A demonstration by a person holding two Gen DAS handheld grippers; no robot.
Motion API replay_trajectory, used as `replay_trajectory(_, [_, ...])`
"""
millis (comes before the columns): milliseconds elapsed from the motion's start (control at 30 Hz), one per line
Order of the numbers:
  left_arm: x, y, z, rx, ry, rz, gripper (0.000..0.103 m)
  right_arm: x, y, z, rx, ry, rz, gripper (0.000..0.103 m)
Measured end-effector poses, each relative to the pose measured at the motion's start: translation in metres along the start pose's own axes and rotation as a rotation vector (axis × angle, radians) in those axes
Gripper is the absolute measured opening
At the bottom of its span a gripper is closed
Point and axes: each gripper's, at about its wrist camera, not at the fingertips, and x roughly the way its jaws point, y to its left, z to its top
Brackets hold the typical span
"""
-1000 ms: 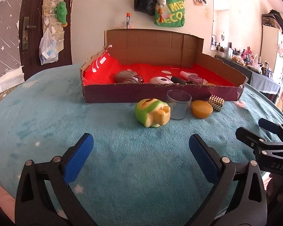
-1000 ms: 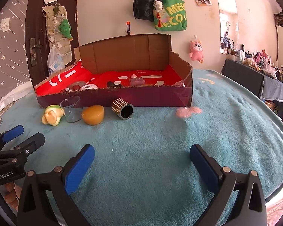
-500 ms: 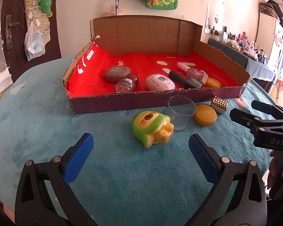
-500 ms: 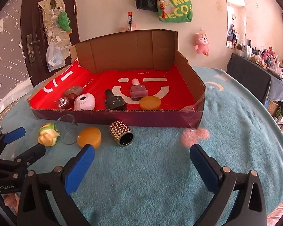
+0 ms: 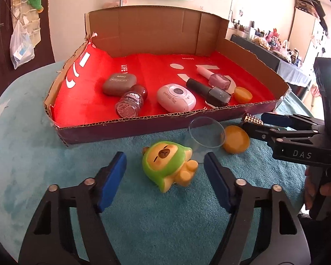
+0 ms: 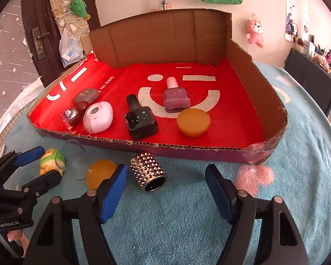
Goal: Organize rigid objects
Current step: 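Grasp the green squishy toy with the left tool while the right tool grasps the studded gold cylinder, then carry both held items into the box and lower them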
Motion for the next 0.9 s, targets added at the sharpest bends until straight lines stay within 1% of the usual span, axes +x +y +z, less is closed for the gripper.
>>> replay_trajectory(33, [0.002, 0.000, 0.001, 0.003, 0.014, -0.015, 0.051, 0.002, 0.002, 0.000, -0.007, 0.006, 0.010, 0.069])
replay_trajectory(67, [0.005, -0.001, 0.001, 0.005, 0.029, -0.024, 0.047, 0.003, 0.003, 0.001, -0.014, 0.011, 0.025, 0.059])
replay_trajectory(100, [0.005, -0.001, 0.000, 0.006, 0.032, -0.021, 0.047, 0.004, 0.005, 0.001, -0.019, 0.015, 0.038, 0.052])
replay_trajectory(133, [0.005, -0.002, 0.000, 0.008, 0.029, -0.020, 0.047, 0.005, 0.006, 0.002, -0.023, 0.017, 0.048, 0.038])
replay_trajectory(167, [0.005, -0.002, 0.000, 0.010, 0.029, -0.020, 0.047, 0.006, 0.007, 0.002, -0.026, 0.018, 0.057, 0.035])
replay_trajectory(267, [0.002, -0.003, 0.000, 0.010, 0.027, -0.023, 0.047, 0.001, 0.010, 0.000, -0.039, -0.002, 0.084, 0.031])
replay_trajectory(433, [-0.007, -0.005, 0.002, 0.025, 0.002, -0.026, 0.047, -0.010, 0.013, 0.000, -0.050, -0.034, 0.084, 0.028])
replay_trajectory(633, [-0.009, -0.004, 0.000, 0.022, 0.004, -0.025, 0.047, -0.009, 0.014, -0.003, -0.055, -0.034, 0.087, 0.027])
replay_trajectory(900, [-0.023, -0.004, 0.003, 0.020, -0.020, -0.041, 0.047, -0.020, 0.014, -0.004, -0.058, -0.060, 0.099, 0.027])
